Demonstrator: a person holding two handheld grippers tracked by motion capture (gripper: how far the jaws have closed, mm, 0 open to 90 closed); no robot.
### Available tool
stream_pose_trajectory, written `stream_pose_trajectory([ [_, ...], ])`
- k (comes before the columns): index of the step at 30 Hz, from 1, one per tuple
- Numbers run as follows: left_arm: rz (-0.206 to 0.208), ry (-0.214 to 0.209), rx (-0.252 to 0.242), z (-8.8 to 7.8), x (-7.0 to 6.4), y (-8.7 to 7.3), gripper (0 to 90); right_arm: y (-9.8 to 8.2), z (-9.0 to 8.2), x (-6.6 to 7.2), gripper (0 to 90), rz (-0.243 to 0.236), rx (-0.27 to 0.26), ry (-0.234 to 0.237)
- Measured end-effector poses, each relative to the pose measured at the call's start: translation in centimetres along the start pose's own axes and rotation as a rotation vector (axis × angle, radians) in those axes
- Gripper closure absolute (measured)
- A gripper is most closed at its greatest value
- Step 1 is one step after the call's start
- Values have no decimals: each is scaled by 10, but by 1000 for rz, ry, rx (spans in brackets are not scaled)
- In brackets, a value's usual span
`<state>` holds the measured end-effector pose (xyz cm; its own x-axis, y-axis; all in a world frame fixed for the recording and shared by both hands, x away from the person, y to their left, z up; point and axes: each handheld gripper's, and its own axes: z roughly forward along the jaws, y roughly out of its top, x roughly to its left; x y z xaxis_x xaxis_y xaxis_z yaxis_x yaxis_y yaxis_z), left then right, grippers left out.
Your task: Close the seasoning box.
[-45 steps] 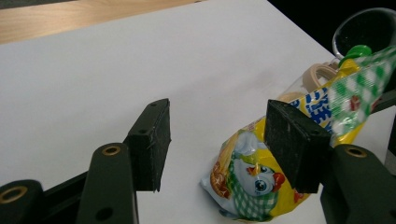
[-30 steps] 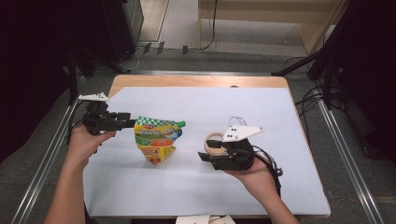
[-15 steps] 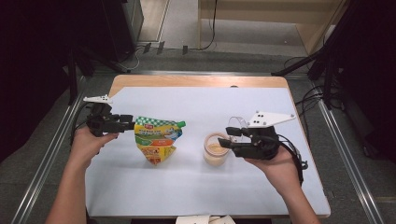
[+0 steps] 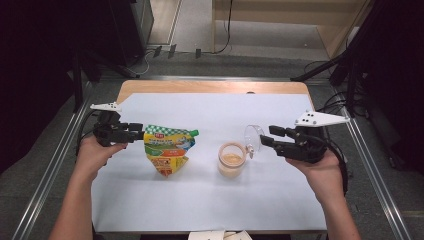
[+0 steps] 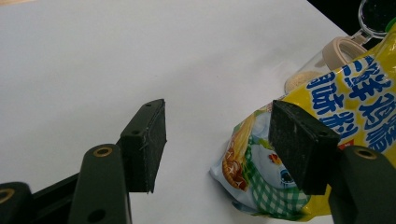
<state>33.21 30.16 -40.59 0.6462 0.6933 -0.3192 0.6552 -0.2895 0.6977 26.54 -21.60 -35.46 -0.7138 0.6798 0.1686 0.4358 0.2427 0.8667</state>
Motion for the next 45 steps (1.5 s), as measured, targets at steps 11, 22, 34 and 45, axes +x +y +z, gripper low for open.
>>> stream_pose_trajectory([
  [11,1,2,-3,0,0,0,373,-17,3,-24,652,70,11,-45],
  [22,18,-7,-10,0,-2,0,373,-39,31,-31,899,124,46,-42],
  [34,26,2,7,3,-2,0,369,-50,52,-26,900,138,92,1],
  [45,35,4,11,6,-4,0,368,-50,57,-21,900,136,92,24],
])
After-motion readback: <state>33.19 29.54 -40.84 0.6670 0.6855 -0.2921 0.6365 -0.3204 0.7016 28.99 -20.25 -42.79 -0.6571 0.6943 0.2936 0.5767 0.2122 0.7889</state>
